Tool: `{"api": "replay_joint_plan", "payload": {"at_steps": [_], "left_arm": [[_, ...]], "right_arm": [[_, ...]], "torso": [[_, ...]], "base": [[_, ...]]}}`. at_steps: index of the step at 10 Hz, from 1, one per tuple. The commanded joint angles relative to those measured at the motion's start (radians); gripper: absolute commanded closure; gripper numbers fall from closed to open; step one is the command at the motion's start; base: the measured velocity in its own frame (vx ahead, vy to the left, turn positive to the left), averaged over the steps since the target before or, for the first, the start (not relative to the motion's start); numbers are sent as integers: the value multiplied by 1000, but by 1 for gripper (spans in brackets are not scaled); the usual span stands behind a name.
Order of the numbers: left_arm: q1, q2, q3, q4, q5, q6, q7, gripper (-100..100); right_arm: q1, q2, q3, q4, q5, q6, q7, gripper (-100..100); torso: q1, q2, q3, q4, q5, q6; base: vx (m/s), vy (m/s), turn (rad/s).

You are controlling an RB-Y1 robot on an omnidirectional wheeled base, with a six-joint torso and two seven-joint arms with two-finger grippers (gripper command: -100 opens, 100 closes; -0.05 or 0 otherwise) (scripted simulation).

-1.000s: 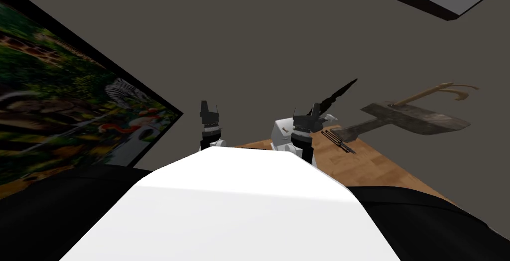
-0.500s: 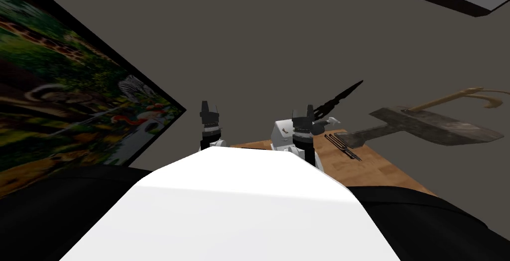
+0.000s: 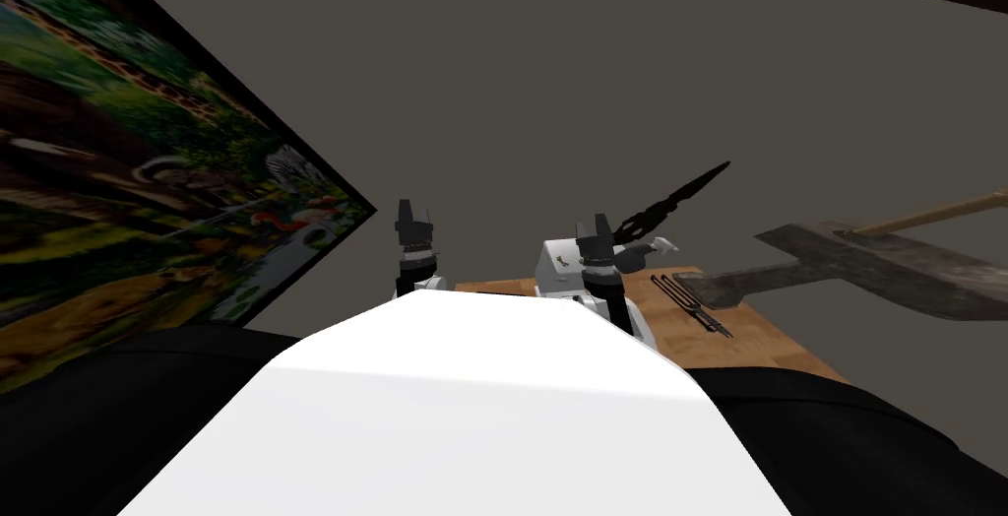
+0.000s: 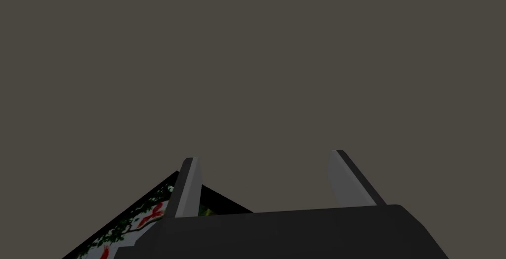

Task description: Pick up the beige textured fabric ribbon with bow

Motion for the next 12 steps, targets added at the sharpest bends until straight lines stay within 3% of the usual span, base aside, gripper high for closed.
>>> {"api": "replay_joint_plan", "payload": {"at_steps": [1,7,12], "left_arm": [[0,0,0,0,0,0,0,0],[0,0,0,0,0,0,0,0],[0,0,0,0,0,0,0,0]], "right_arm": [[7,-50,-7,24,23,-3,4,-100],[35,-224,-20,96,94,-11,18,-100],[51,-336,-21,138,134,-13,28,-100]], "torso": [[0,0,0,0,0,0],[1,-1,0,0,0,1],[2,-1,-1,0,1,0]], "base": [[-16,-56,212],[-14,-46,124],[-8,-16,86]]}}
